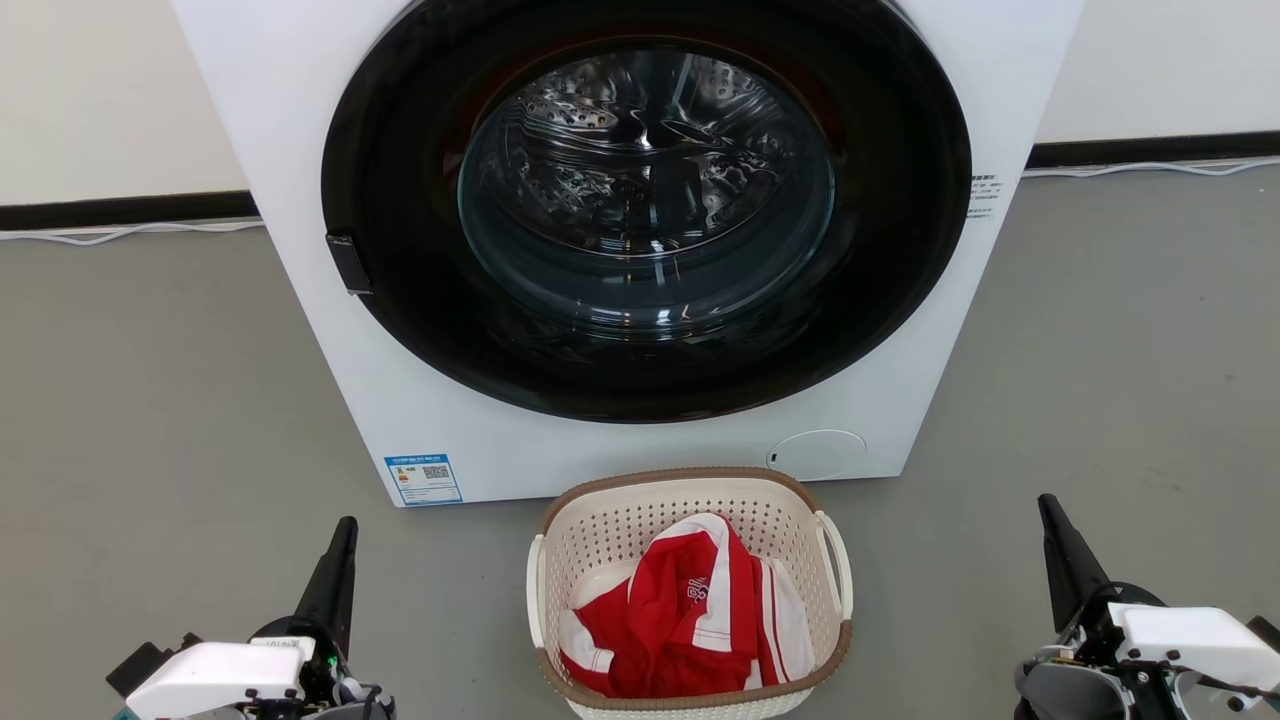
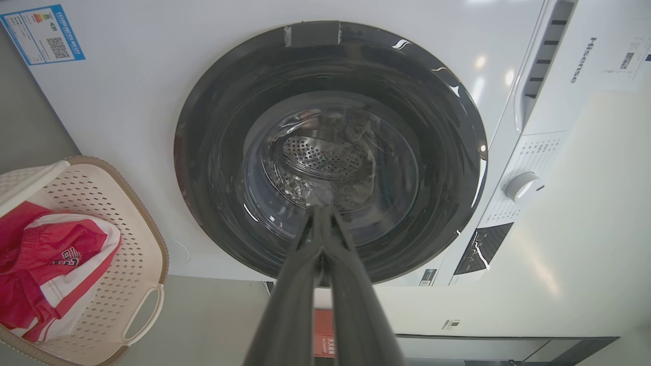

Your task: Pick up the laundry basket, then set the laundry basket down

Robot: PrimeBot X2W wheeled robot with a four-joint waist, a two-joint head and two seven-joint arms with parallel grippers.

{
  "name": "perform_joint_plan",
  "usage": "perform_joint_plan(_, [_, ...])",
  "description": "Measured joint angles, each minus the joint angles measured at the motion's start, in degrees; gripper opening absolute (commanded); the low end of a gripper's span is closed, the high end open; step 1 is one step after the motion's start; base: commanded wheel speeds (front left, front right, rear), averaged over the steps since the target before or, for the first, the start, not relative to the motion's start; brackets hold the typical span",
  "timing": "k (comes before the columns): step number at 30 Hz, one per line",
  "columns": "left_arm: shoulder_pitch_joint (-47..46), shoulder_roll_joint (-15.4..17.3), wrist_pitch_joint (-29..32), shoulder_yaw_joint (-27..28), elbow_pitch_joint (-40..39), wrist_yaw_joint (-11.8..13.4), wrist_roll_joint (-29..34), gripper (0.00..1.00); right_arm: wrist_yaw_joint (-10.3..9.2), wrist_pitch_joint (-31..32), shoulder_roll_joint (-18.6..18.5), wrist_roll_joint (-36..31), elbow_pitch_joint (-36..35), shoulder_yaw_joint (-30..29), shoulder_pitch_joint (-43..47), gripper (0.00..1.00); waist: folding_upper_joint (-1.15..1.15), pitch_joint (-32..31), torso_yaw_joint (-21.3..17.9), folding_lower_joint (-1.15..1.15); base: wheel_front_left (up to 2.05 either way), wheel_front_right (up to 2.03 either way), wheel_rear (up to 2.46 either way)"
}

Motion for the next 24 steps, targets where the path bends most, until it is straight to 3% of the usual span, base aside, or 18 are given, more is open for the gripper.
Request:
perform_joint_plan(12, [0.0, 0.0, 0.0, 0.0, 0.0, 0.0, 0.0, 0.0, 0.0, 0.0, 0.0, 0.0, 0.0, 0.0, 0.0, 0.0, 0.0, 0.0, 0.0, 0.0, 0.0, 0.0, 0.0])
perform_joint_plan(13, [0.0, 0.0, 0.0, 0.0, 0.0, 0.0, 0.0, 1.0, 0.0, 0.0, 0.0, 0.0, 0.0, 0.0, 0.0, 1.0, 0.0, 0.0, 0.0, 0.0, 0.0, 0.0, 0.0])
perform_joint_plan(24, [2.7, -0.51, -1.15, -0.77, 2.76, 0.08, 0.13, 1.0, -0.08, -0.62, 0.46, -0.03, 1.7, 0.36, 2.67, 1.0, 0.0, -0.13, 0.03, 0.04, 0.0, 0.0, 0.0])
